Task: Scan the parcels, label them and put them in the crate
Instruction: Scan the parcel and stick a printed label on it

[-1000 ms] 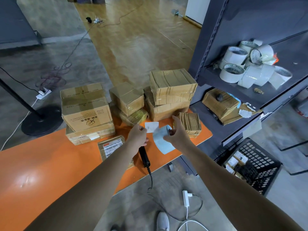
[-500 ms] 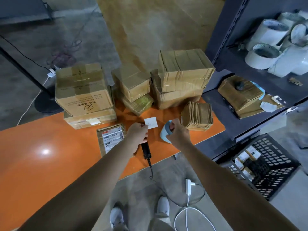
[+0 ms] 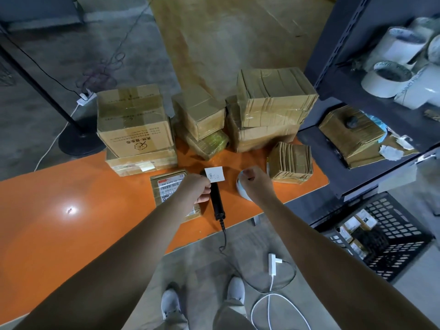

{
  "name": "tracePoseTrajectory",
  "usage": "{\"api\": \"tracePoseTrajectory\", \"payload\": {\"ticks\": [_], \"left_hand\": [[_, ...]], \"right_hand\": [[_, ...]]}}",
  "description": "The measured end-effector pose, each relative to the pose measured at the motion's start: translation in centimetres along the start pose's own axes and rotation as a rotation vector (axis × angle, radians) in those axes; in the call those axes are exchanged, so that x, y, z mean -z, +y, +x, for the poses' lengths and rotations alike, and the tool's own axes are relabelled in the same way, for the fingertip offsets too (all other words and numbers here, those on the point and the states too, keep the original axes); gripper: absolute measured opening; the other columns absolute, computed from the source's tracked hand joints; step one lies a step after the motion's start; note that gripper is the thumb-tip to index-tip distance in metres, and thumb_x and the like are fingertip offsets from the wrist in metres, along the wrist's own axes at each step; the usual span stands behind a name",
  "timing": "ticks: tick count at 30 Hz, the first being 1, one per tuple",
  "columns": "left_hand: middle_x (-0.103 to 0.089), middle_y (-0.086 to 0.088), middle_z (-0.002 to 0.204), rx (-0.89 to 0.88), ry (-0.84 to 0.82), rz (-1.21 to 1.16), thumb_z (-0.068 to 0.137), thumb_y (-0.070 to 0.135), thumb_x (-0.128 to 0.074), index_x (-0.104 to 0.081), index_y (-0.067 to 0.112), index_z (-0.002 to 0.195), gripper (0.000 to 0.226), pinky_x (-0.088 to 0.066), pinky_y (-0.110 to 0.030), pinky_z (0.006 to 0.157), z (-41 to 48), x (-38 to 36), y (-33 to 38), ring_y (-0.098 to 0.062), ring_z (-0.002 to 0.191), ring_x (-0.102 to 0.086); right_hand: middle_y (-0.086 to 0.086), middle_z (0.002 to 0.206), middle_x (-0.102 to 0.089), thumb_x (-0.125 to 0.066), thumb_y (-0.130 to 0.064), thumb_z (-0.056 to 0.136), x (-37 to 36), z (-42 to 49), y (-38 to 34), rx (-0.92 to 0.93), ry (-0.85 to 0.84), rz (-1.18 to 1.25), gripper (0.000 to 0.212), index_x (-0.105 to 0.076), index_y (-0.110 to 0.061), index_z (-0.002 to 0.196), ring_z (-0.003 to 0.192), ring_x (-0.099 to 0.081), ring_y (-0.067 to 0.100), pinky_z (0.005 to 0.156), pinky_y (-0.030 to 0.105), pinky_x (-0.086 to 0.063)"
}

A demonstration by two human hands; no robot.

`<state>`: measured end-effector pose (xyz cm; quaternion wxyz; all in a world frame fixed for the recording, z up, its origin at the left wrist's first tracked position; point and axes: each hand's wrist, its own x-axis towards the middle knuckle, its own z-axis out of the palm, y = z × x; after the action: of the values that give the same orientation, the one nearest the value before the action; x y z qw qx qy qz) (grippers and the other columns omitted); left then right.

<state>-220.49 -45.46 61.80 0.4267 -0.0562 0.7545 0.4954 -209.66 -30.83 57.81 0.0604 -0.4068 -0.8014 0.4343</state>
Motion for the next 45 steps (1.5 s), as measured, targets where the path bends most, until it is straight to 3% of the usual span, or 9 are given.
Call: {"api": "tracePoseTrajectory", "payload": {"ticks": [4,9,13,19,24,31,40,42,45], "left_hand": [[-0.058,-0.005,0.083,-0.025,-0.019,-0.016,0.095,0.008,-0.049,-0.058,0.008,0.102,0.011,-0.050,-0.029,0.064,-0.8,2.6,0.0,-0.014,0.070,-0.056],[-0.058,-0.005,0.074,-0.041,0.000,-0.003,0.093,0.007,-0.052,-0.061,0.009,0.084,0.013,-0.052,-0.033,0.071,-1.5,6.4,-0.4,-0.014,0.062,-0.054],[-0.055,-0.005,0.067,-0.027,0.043,-0.005,0.090,0.007,-0.056,-0.061,0.007,0.078,0.012,-0.053,-0.032,0.066,-1.7,8.9,-1.7,-0.014,0.057,-0.053],[-0.051,-0.002,0.058,0.019,0.060,-0.005,0.087,0.007,-0.058,-0.062,0.006,0.078,0.010,-0.049,-0.028,0.057,-2.4,10.8,-4.4,-0.013,0.050,-0.046],[-0.046,-0.001,0.055,-0.017,0.140,0.137,0.085,0.019,-0.064,-0.053,0.011,0.062,0.026,-0.036,-0.022,0.050,-2.6,11.2,-6.6,-0.016,0.052,-0.043],[-0.025,0.004,0.044,-0.041,0.212,0.174,0.083,0.014,-0.062,-0.030,0.019,0.047,0.048,-0.016,-0.019,0.041,-1.5,10.8,-9.0,-0.013,0.040,-0.021],[-0.043,0.003,0.044,-0.158,0.288,0.386,0.083,0.020,-0.061,-0.043,0.016,0.049,0.039,-0.024,-0.019,0.039,-1.2,10.3,-10.1,-0.013,0.039,-0.037],[-0.054,0.000,0.050,-0.154,0.294,0.371,0.084,0.023,-0.062,-0.053,0.012,0.056,0.032,-0.036,-0.023,0.038,-1.2,10.1,-10.2,-0.017,0.043,-0.050],[-0.071,-0.010,0.067,-0.107,0.281,0.255,0.084,0.023,-0.069,-0.066,0.001,0.069,0.027,-0.059,-0.041,0.056,-1.1,10.2,-10.0,-0.024,0.057,-0.069]], "right_hand": [[-0.003,0.087,-0.067,-0.054,-0.029,0.098,-1.3,-1.1,-3.0,-0.097,-0.176,0.272,0.013,-0.062,-0.019,0.095,0.070,-0.062,0.010,0.073,0.033,-0.056],[-0.002,0.091,-0.066,-0.054,-0.027,0.099,-3.3,-2.3,-6.5,-0.096,-0.295,0.352,0.022,-0.061,-0.010,0.112,0.074,-0.061,0.011,0.067,0.023,-0.055],[0.001,0.088,-0.068,-0.058,-0.023,0.098,-4.7,-3.2,-8.2,-0.088,-0.361,0.353,0.020,-0.064,-0.007,0.109,0.073,-0.062,0.011,0.068,0.023,-0.055],[0.003,0.074,-0.063,-0.060,-0.019,0.096,-7.4,-4.7,-8.7,-0.029,-0.417,0.232,0.010,-0.063,-0.013,0.088,0.065,-0.060,0.012,0.061,0.023,-0.054],[-0.001,0.070,-0.060,-0.058,-0.023,0.093,-9.7,-5.4,-8.0,0.125,-0.339,-0.070,0.016,-0.059,-0.020,0.078,0.057,-0.054,0.012,0.044,0.014,-0.038],[-0.003,0.080,-0.063,-0.058,-0.026,0.096,-11.2,-5.8,-7.4,0.165,-0.261,-0.244,0.010,-0.060,-0.020,0.088,0.070,-0.062,0.017,0.057,0.027,-0.048],[-0.003,0.088,-0.064,-0.054,-0.028,0.097,-12.0,-6.4,-7.6,0.169,-0.193,-0.403,0.013,-0.062,-0.018,0.095,0.072,-0.058,0.014,0.052,0.025,-0.037],[-0.001,0.093,-0.066,-0.055,-0.027,0.097,-12.1,-6.5,-7.5,0.175,-0.188,-0.425,0.014,-0.064,-0.016,0.100,0.078,-0.062,0.017,0.057,0.026,-0.041],[0.002,0.097,-0.066,-0.057,-0.025,0.097,-12.3,-6.5,-7.4,0.180,-0.188,-0.425,0.013,-0.064,-0.015,0.101,0.082,-0.063,0.018,0.061,0.027,-0.044]]}}
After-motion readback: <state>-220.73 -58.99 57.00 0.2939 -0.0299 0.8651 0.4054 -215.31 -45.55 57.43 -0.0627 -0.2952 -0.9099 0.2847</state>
